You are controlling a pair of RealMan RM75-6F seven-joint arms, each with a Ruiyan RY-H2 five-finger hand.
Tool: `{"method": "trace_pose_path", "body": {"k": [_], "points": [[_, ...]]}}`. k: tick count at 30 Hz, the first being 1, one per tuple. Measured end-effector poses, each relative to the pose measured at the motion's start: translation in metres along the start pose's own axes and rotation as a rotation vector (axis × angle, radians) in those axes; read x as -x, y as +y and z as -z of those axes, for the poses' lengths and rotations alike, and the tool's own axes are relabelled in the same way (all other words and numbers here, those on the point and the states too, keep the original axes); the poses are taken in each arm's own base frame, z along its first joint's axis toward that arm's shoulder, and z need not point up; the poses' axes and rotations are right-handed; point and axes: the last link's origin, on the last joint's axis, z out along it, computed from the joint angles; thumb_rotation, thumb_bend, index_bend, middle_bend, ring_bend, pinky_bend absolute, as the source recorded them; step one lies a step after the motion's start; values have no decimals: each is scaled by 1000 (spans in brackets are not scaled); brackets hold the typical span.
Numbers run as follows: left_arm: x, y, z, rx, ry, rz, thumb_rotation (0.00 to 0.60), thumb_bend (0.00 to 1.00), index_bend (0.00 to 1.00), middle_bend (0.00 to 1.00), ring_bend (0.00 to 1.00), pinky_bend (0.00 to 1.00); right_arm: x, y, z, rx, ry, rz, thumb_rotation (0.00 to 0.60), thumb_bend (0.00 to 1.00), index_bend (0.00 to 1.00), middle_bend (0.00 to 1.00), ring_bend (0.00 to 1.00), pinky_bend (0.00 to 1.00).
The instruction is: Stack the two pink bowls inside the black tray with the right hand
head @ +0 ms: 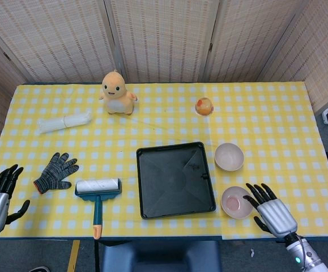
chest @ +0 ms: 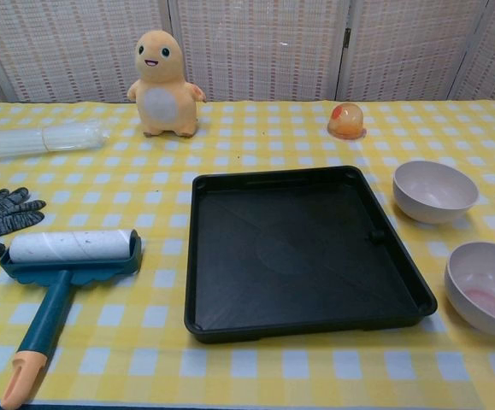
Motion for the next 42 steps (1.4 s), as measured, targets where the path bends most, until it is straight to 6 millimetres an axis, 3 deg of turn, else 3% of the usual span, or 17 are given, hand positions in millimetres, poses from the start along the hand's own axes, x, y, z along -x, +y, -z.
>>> {"method": "trace_pose_path", "body": {"k": [15, 23, 35, 42], "points": [[-5, -2, 2, 0, 5, 26, 600, 362, 0, 77, 106, 43, 20, -11, -21, -41, -54, 25, 600, 445, 467, 0, 0, 0], [-5, -2, 1, 0, 1, 30, 600, 361, 0, 77, 106, 43, 19, -14, -28, -50, -30, 27, 600, 445, 624, 0, 0, 0], [-5, -3, 1, -13, 4, 28, 600, 361, 0, 73, 106, 43, -7, -17, -31, -73, 104, 23, 600, 445, 666, 35, 0, 0], [-5, -2, 2, -10, 1, 31, 600, 362, 0, 73, 106, 43, -30, -29, -50, -136, 187, 53, 600, 445, 666, 37, 0, 0]]}}
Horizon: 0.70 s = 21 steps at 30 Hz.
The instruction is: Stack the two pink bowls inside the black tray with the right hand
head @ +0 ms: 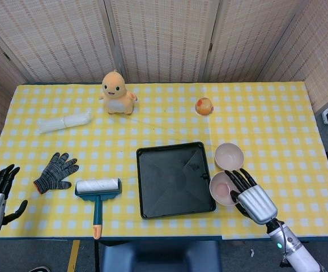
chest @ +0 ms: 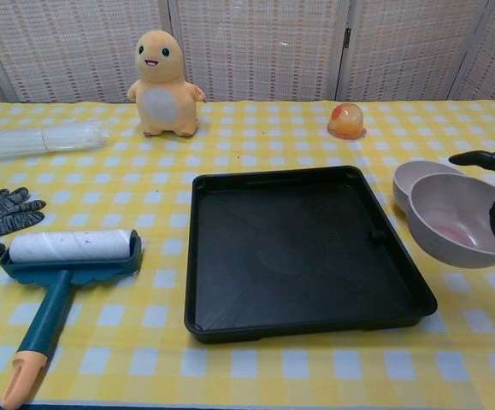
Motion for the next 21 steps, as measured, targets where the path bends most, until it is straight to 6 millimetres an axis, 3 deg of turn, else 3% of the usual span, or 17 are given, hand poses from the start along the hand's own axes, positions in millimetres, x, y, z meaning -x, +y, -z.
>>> {"method": "trace_pose_path", "body": {"k": [8, 15, 21], "points": [[-4, -3, 0, -10, 9, 6, 600, 362, 0, 73, 106, 43, -3, -20, -45, -79, 1, 6, 600, 445, 666, 38, 0, 0], [-6, -5, 0, -15, 13, 9, 600, 362, 0, 73, 106, 43, 9, -36, -95, -116, -41, -40, 600, 445, 666, 38, 0, 0], [-5, -6, -1, -15, 5, 14, 600, 362, 0, 72, 105, 43, 20, -48, -126, -132, -52, -78, 600, 444, 665, 47, 0, 0]]}}
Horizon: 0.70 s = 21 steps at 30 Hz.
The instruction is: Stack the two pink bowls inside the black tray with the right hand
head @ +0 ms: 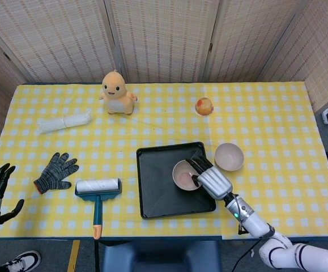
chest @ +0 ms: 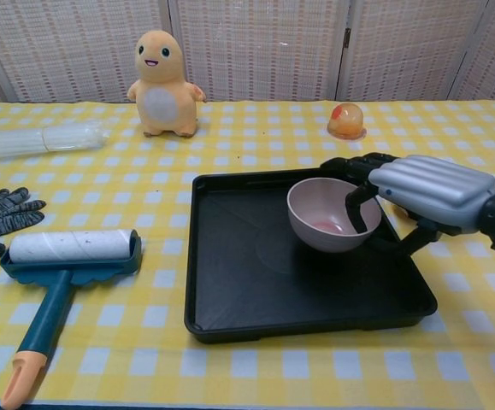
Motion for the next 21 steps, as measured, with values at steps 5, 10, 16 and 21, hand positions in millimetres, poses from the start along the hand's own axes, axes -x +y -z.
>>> {"method": "trace_pose_path", "body": {"k": [5, 10, 16, 21], "points": [[-2, -1, 0, -3, 6, 5, 600, 362, 0, 68, 99, 43, 7, -9, -20, -25, -5, -24, 600, 445, 666, 50, 0, 0], [-4, -1, 2, -2, 17, 10, 600, 361, 0, 68, 99, 43, 13, -18, -30, -53, -19, -38, 600, 444, 487, 16, 0, 0], [-7, -2, 3, -2, 24, 16, 600, 360, 0, 68, 98, 43, 16, -18, -31, -58, -40, -41, 600, 445, 58, 0, 0, 0], [-7, -2, 4, 0, 22, 14, 600, 361, 0, 68, 98, 43, 10, -17, -24, -59, -23, -35, 600, 445, 0, 0, 0, 0]]}}
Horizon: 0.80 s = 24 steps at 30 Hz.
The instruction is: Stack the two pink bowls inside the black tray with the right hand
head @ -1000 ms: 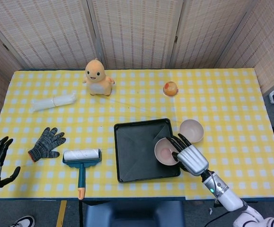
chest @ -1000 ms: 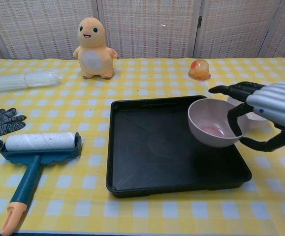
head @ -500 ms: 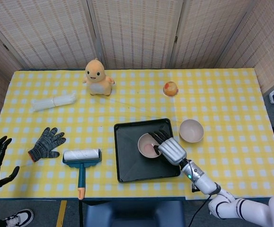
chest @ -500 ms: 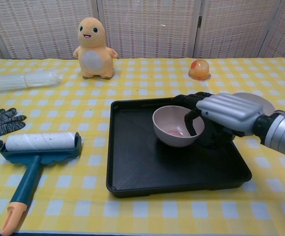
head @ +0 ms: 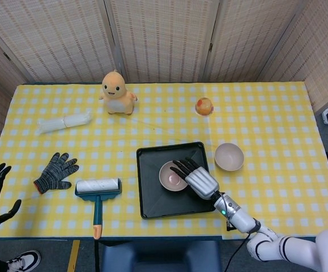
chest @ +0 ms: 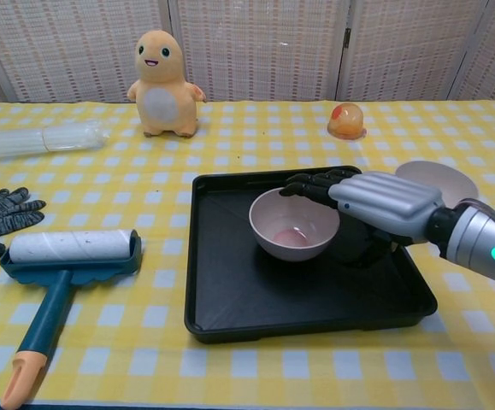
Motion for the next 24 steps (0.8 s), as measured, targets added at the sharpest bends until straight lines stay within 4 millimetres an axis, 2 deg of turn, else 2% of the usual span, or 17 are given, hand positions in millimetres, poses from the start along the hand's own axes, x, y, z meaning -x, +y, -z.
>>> {"method": "trace_pose_path", "body": {"k": [5, 11, 16, 19, 24], "points": [[1, 1, 0, 1, -4, -3, 600, 361, 0, 68, 98, 43, -11, 6, 16, 15, 46, 17, 600, 444, 0, 0, 0, 0], [4, 3, 0, 6, -13, -10, 600, 361, 0, 68, 98, 43, -32, 31, 55, 108, 133, 56, 600, 445, 15, 0, 0, 0], [8, 6, 0, 14, -31, -14, 600, 361, 0, 68, 98, 43, -41, 60, 84, 226, 147, 74, 600, 445, 172, 0, 0, 0], [10, 8, 0, 19, -38, -15, 600, 361, 0, 68, 98, 43, -41, 74, 90, 286, 131, 75, 600, 445, 267, 0, 0, 0], [13, 10, 0, 23, -45, -17, 600, 361, 0, 68, 98, 43, -39, 98, 92, 371, 80, 77, 600, 444, 340, 0, 0, 0]]}}
